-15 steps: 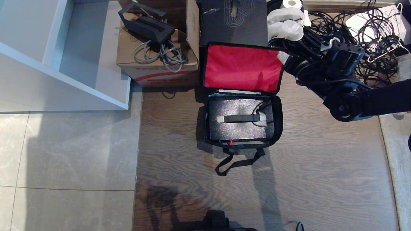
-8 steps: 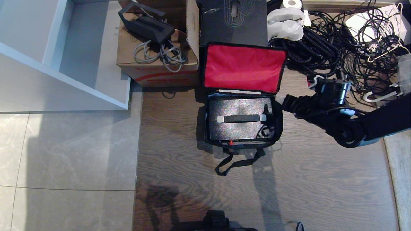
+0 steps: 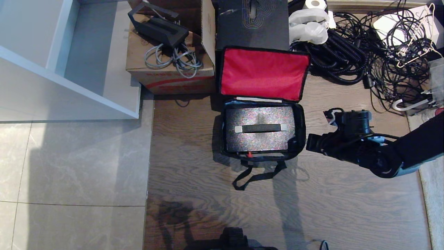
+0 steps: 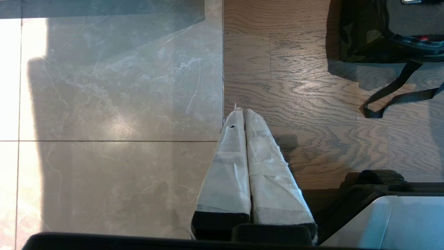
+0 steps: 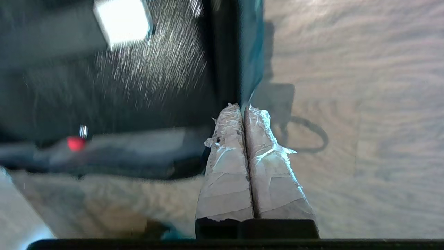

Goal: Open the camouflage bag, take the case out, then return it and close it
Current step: Grip the handle

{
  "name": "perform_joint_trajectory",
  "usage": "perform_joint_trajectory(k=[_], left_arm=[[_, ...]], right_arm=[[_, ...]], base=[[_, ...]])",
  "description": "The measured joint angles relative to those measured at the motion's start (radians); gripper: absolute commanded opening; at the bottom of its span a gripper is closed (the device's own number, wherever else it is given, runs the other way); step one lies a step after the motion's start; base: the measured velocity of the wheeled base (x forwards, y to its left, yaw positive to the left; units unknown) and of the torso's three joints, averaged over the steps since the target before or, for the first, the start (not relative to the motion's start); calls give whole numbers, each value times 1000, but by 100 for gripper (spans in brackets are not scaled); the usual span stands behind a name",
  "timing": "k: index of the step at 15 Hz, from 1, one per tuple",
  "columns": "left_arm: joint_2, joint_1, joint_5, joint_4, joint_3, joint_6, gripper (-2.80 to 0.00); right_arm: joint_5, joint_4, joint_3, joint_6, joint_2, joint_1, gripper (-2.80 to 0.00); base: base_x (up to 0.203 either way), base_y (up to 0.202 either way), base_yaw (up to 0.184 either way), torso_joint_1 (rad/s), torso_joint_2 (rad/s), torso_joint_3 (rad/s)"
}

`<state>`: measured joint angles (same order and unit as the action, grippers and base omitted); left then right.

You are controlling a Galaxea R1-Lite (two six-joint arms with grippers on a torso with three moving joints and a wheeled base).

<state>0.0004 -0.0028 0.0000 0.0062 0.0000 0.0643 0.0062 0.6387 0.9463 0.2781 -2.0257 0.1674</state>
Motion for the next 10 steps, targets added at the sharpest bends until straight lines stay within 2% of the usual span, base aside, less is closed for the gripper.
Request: perform_joint_trajectory(k=[10], left_arm=[[0, 0, 0, 0, 0, 0, -280]], right_arm=[[1, -20, -29, 9, 4, 10, 0]], base=[[0, 0, 0, 0, 0, 0]])
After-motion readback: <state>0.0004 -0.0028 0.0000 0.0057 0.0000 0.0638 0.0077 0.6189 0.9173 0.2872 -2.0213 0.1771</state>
